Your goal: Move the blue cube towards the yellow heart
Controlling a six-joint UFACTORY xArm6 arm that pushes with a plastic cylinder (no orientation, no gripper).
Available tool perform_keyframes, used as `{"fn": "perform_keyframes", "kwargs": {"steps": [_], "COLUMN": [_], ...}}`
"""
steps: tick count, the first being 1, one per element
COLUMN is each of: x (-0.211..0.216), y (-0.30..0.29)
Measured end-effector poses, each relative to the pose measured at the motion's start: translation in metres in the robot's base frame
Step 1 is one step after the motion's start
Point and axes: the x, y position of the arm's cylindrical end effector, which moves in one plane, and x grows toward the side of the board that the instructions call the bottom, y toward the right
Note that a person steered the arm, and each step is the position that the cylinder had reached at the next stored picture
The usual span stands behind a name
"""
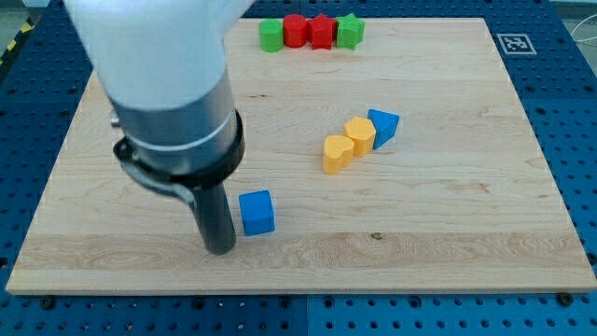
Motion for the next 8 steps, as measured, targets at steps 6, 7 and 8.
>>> {"fn": "perform_keyframes", "kwargs": {"steps": [6, 7, 8], "x": [-0.061, -0.071, -0.073], "y": [0.037, 0.050, 0.054]}}
